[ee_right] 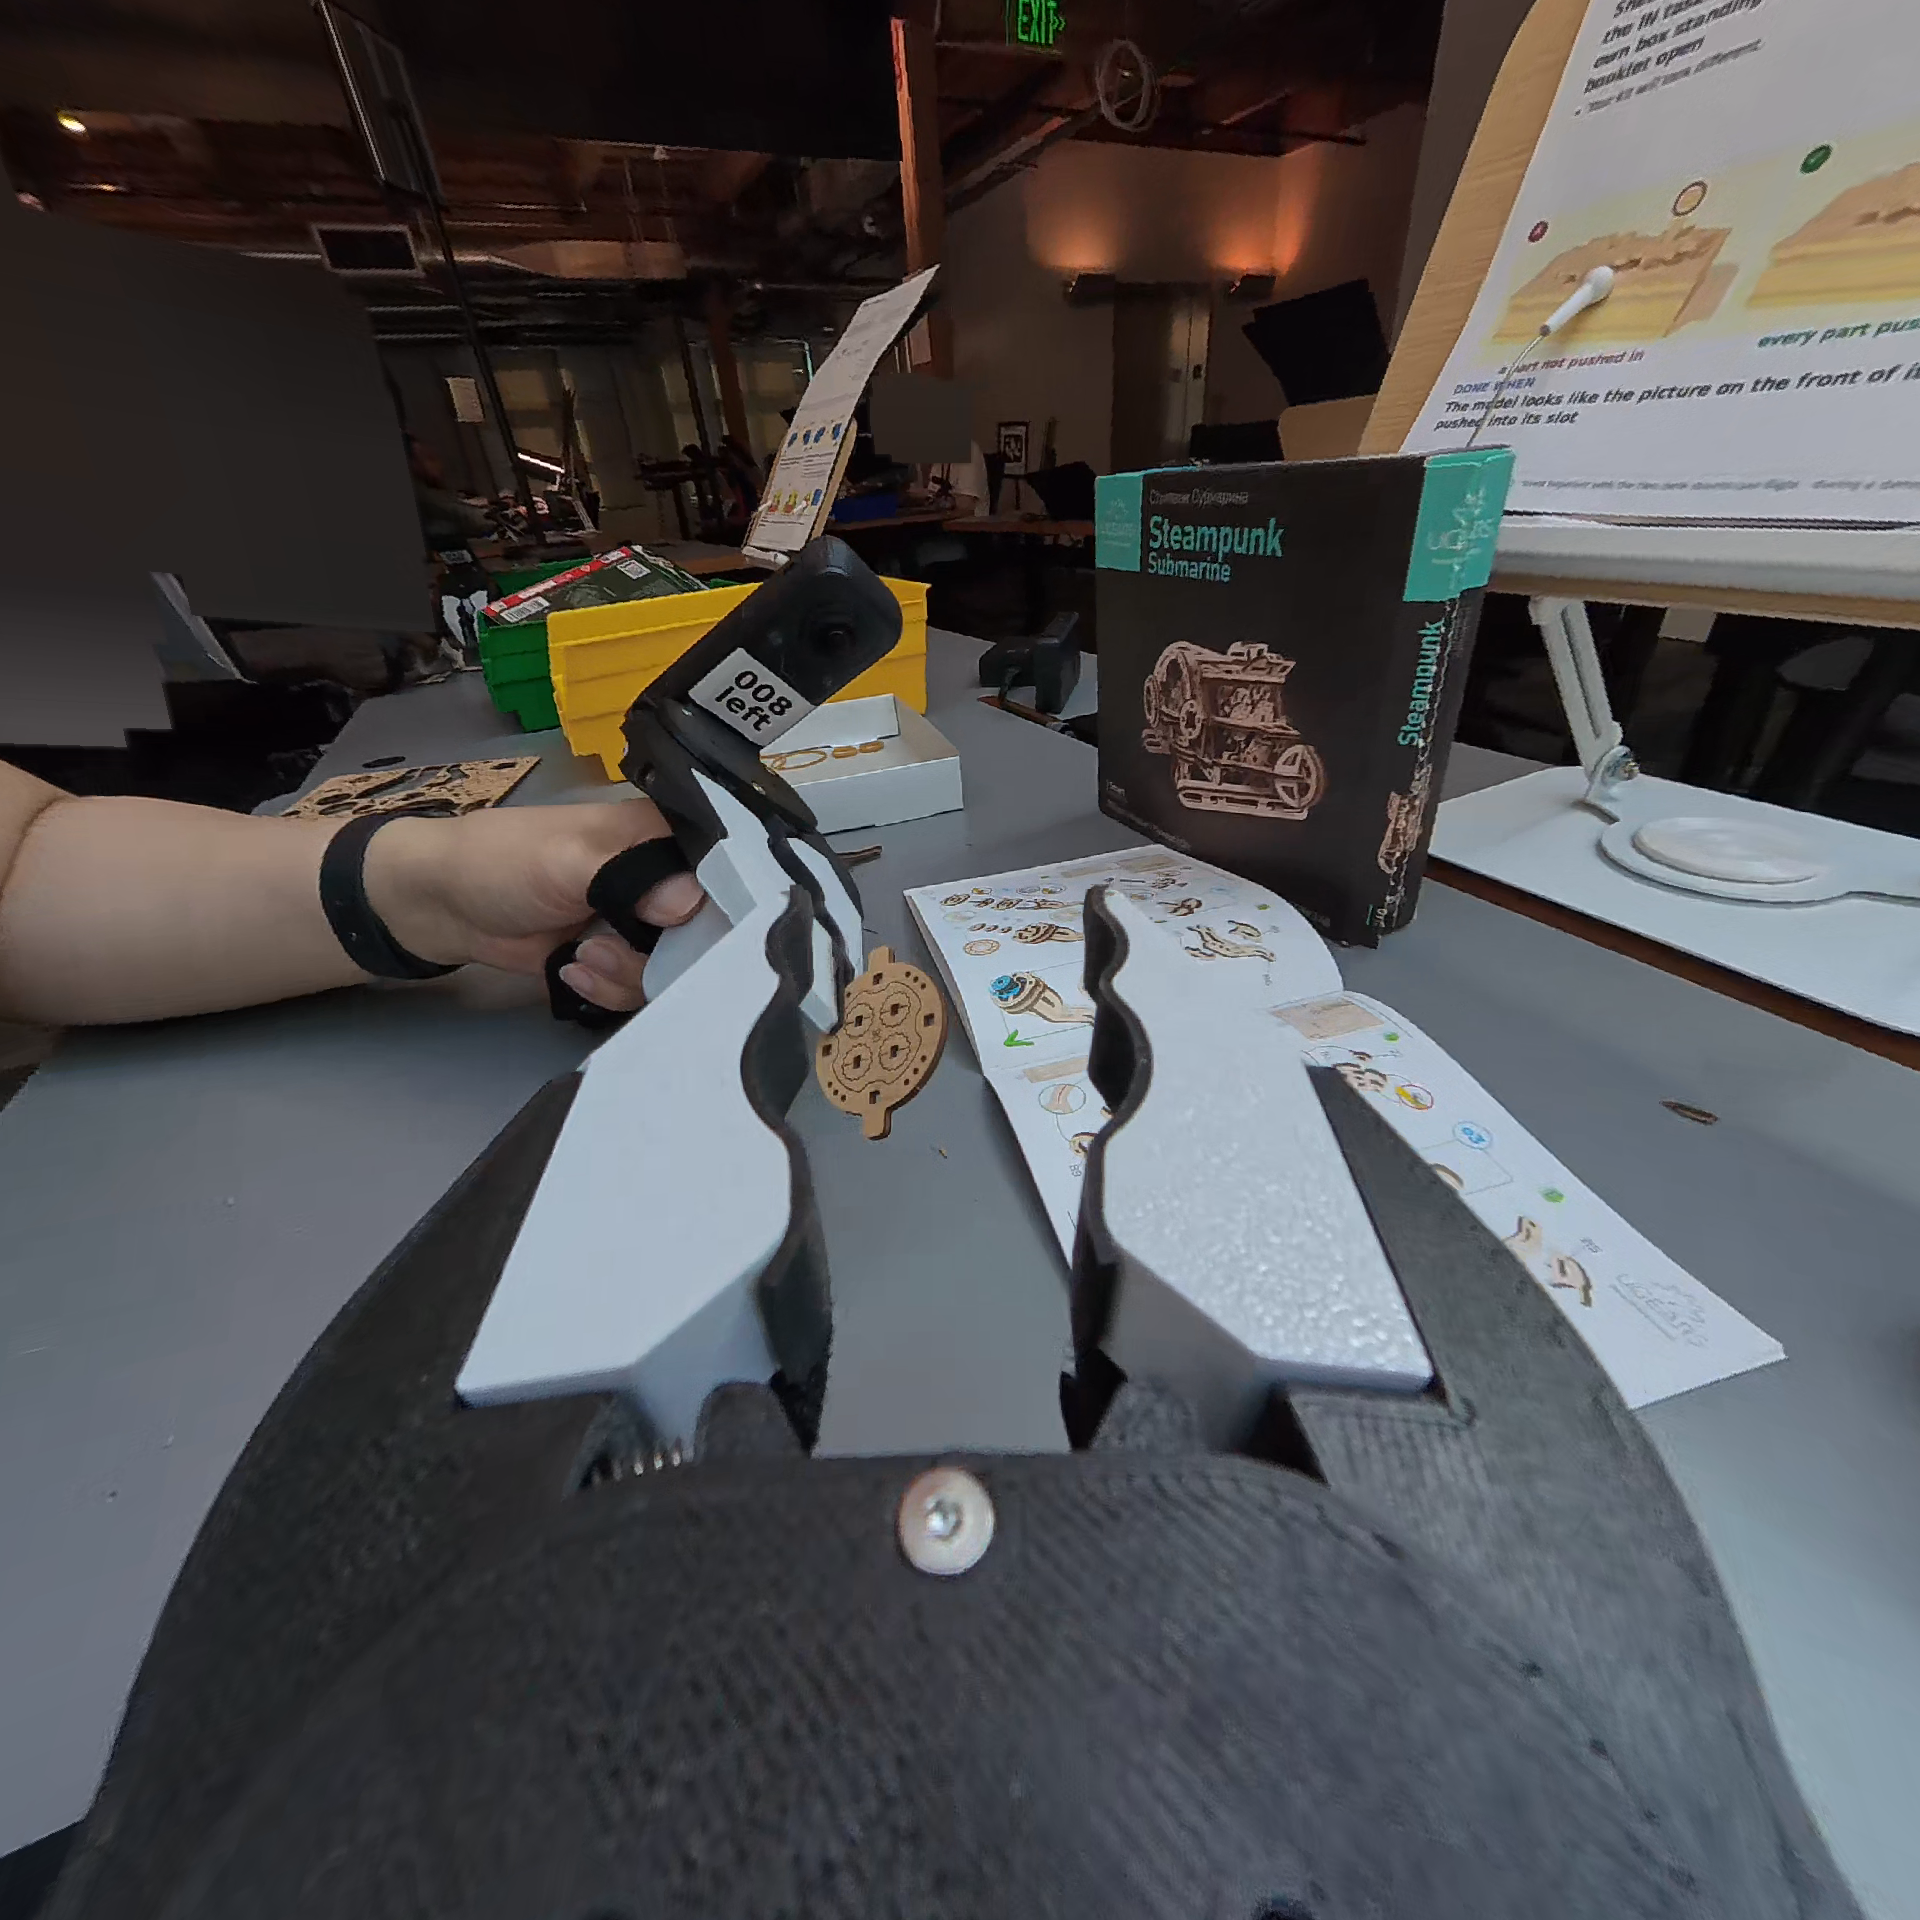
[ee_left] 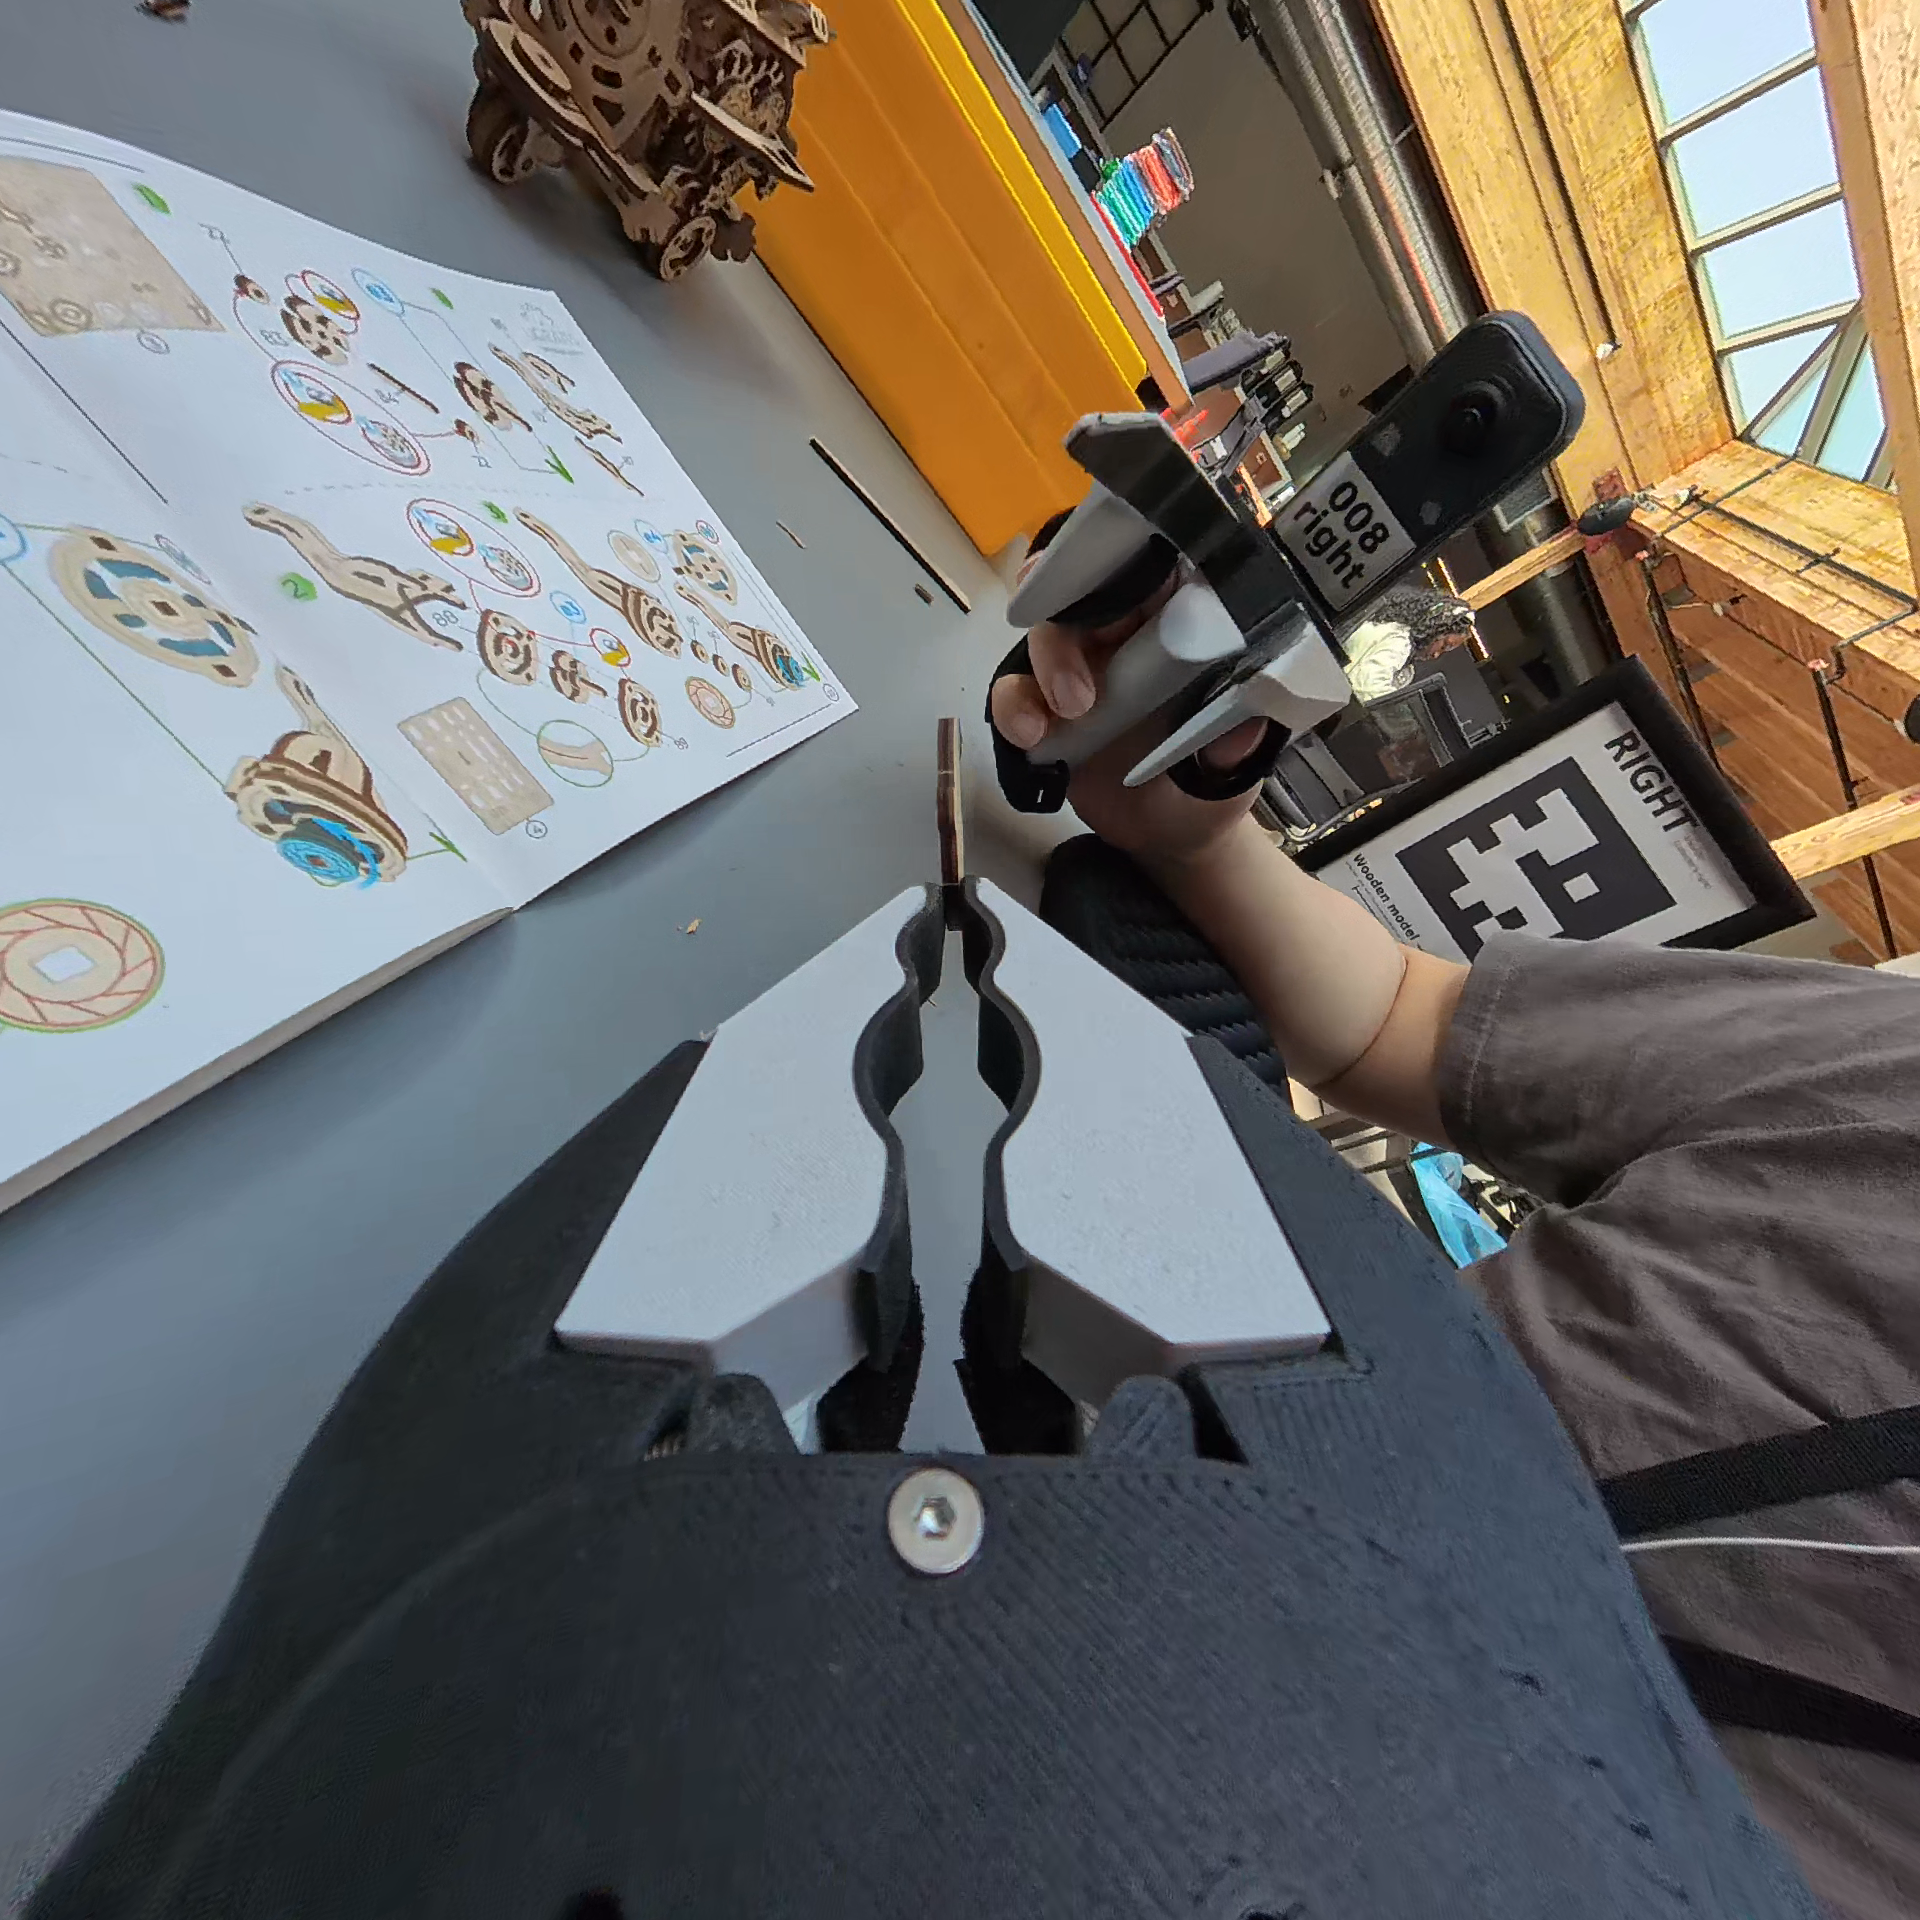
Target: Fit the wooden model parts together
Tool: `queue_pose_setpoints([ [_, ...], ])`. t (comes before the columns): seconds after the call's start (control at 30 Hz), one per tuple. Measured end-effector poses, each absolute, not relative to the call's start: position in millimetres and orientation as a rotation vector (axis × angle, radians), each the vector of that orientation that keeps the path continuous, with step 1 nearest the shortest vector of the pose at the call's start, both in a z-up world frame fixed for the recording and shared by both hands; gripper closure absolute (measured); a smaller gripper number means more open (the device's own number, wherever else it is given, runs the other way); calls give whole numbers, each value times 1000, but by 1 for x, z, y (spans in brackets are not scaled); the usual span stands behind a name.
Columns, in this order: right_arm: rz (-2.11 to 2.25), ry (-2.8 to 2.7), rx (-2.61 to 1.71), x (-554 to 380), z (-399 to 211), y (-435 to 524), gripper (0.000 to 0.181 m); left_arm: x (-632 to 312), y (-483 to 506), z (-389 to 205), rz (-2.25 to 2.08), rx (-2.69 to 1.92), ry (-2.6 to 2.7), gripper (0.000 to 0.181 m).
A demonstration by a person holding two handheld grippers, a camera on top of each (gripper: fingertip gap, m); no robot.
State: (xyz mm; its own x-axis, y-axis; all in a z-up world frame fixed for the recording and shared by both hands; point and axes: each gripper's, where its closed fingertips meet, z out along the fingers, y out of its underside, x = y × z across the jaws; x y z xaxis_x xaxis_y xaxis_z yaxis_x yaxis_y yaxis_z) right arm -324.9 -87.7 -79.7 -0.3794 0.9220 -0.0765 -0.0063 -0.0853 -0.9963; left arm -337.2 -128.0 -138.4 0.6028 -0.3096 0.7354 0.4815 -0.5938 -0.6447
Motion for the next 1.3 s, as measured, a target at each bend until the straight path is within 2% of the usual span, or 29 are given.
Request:
queue_pose_setpoints([
  [0.07, 1603, -1422, -1058, -325, -79, -88, 134, -338, -132, -135, -1100, -1925, -144, 180],
  [0.1, 1615, -1447, -1060, -324, -80, -91, 142, -337, -136, -135, -1100, -1946, -133, 180],
  [0.33, 1505, -1556, -1127, -357, -80, -102, 138, -344, -164, -133, -1084, -1960, -116, 180],
  [0.5, 1875, -1589, -1252, -385, -80, -122, 140, -350, -161, -139, -1070, -1965, -121, 180],
  [0.6, 1901, -1646, -1260, -372, -97, -123, 149, -348, -160, -139, -1129, -1944, -147, 180],
  [0.73, 1933, -1564, -1272, -368, -90, -120, 145, -341, -159, -134, -1197, -1897, -146, 180],
  [1.03, 1919, -1833, -1474, -362, -130, -148, 147, -348, -161, -127, -1240, -1842, -180, 180],
  [1.1, 1932, -1880, -1484, -359, -134, -153, 154, -350, -161, -126, -1254, -1830, -194, 180],
  [1.17, 2000, -1878, -1475, -357, -131, -156, 168, -351, -160, -127, -1258, -1826, -202, 181],
  [1.3, 2114, -1855, -1495, -354, -125, -157, 177, -351, -160, -126, -1269, -1812, -205, 180],
])
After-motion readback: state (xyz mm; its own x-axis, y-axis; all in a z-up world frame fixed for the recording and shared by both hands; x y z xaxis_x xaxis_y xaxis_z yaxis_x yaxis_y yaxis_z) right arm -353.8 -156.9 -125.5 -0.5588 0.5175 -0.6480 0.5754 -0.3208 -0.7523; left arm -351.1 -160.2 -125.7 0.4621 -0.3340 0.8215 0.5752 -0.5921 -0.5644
